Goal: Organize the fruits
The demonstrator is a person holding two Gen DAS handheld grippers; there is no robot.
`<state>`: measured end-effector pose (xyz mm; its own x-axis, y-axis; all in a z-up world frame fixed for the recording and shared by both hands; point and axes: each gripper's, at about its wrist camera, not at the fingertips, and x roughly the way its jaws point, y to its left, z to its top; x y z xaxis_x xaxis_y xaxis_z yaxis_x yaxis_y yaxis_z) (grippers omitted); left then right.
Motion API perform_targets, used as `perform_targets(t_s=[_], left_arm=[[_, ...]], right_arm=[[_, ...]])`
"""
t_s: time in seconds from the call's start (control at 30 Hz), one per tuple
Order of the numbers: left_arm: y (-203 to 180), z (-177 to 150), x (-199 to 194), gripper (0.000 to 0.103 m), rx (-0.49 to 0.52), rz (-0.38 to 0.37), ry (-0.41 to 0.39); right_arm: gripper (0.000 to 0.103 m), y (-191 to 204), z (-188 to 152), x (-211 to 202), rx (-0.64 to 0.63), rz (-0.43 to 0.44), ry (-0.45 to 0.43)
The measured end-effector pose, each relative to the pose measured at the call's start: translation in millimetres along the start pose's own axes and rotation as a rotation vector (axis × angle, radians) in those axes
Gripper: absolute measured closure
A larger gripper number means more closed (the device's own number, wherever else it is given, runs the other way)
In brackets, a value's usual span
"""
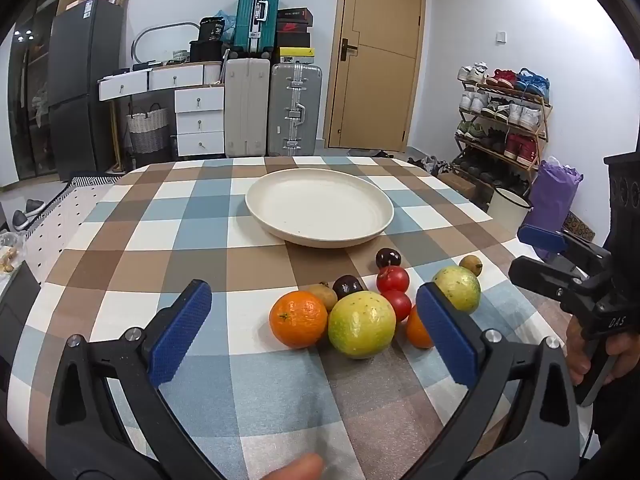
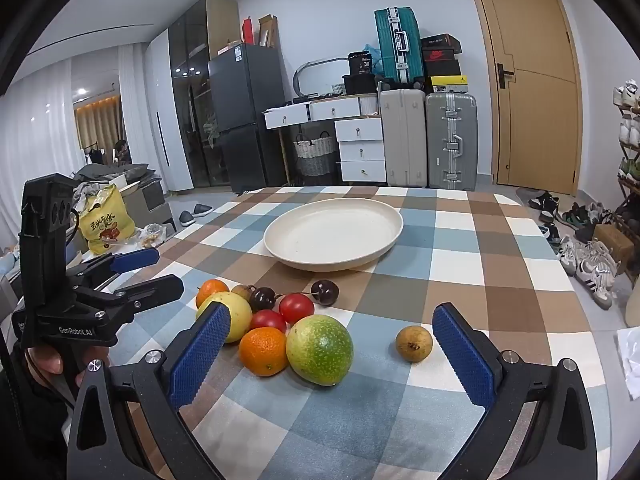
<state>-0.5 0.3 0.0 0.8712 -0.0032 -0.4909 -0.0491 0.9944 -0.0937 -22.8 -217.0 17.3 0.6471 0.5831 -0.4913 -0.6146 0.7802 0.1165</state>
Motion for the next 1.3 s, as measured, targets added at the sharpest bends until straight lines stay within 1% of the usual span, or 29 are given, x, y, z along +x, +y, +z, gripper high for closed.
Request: perform_targets(t_s=[0.27,0.3,1.3], left_arm=[[-2.0,-1.1,-2.5,0.001,0.003,0.002,0.006],[0.6,0.5,0.1,0.001,-0.014,-0.002,0.012],[4.0,0.4,3.7,0.001,-0.007,0.002,0.011]], right_arm=[[0.000,0.7,-0.2,-0.9,-0.003,0.004,-0.005],[0.000,0.9,-0.3,-1.3,-0.004,0.004,-0.006],[0.000,-1.1,0.0,0.2,0.003,0.000,0.003]])
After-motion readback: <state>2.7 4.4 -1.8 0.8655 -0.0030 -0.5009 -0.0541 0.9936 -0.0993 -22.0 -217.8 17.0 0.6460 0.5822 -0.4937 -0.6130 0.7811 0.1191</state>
